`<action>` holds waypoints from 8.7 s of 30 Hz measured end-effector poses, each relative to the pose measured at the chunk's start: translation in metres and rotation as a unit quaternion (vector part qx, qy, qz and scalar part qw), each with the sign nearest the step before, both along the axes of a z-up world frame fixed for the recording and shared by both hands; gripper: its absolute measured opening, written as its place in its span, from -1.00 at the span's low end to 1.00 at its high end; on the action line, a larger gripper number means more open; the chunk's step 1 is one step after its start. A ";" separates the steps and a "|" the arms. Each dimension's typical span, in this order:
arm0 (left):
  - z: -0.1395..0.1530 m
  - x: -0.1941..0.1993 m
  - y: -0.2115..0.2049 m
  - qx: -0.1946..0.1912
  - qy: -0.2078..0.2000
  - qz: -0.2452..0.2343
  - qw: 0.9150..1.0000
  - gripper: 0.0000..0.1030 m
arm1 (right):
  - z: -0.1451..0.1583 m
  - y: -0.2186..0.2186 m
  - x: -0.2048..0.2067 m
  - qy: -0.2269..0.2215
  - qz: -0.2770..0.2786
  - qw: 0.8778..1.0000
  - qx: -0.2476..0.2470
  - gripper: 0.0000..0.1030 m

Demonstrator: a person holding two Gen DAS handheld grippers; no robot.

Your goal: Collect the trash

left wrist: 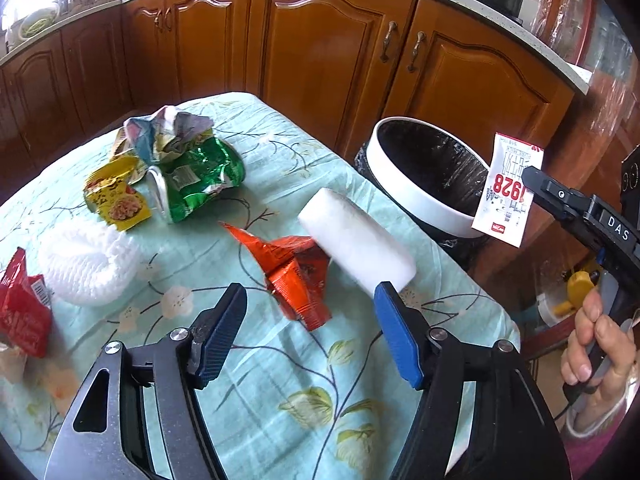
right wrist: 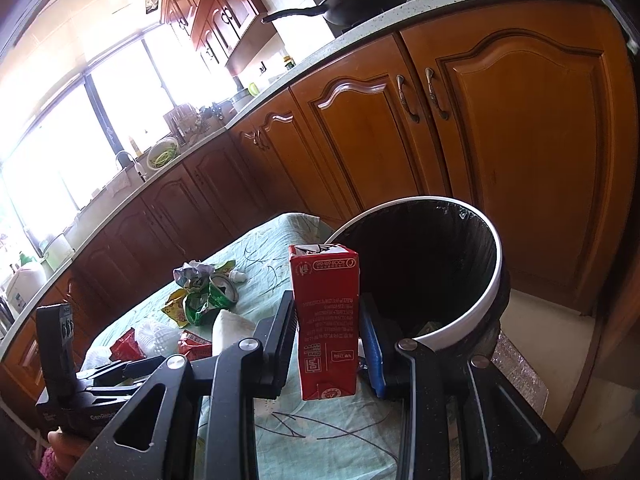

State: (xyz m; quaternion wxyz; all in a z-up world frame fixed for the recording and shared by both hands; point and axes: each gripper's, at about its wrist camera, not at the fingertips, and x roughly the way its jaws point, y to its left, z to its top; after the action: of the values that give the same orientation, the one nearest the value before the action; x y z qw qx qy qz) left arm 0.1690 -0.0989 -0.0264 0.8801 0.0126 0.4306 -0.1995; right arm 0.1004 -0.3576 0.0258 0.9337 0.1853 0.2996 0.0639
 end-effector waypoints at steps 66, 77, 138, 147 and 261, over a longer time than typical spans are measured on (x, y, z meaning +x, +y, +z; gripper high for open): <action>0.028 0.083 -0.159 -0.015 -0.034 -0.099 0.994 0.14 | -0.013 -0.064 0.042 -0.001 -0.069 0.998 -0.014 0.06; 0.016 0.041 -0.096 -0.032 -0.030 -0.049 0.998 0.25 | -0.014 -0.024 0.015 -0.013 -0.023 1.000 0.002 0.34; -0.014 0.046 0.110 -0.024 0.015 0.167 0.985 -0.69 | -0.052 0.123 0.095 0.096 0.188 0.951 -0.228 -0.09; 0.012 0.021 0.087 -0.066 -0.005 0.115 0.991 -0.70 | -0.022 0.117 0.058 0.048 0.166 0.974 -0.145 -0.09; 0.006 -0.021 0.057 -0.073 -0.002 0.094 0.993 0.26 | -0.015 0.094 0.013 -0.011 0.089 0.995 0.031 0.88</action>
State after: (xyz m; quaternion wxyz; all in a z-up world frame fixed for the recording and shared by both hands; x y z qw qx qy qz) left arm 0.1475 -0.0414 -0.0202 0.8943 -0.0918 0.4126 -0.1467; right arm 0.1138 -0.2635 0.0106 0.9214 0.1861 0.3021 0.1586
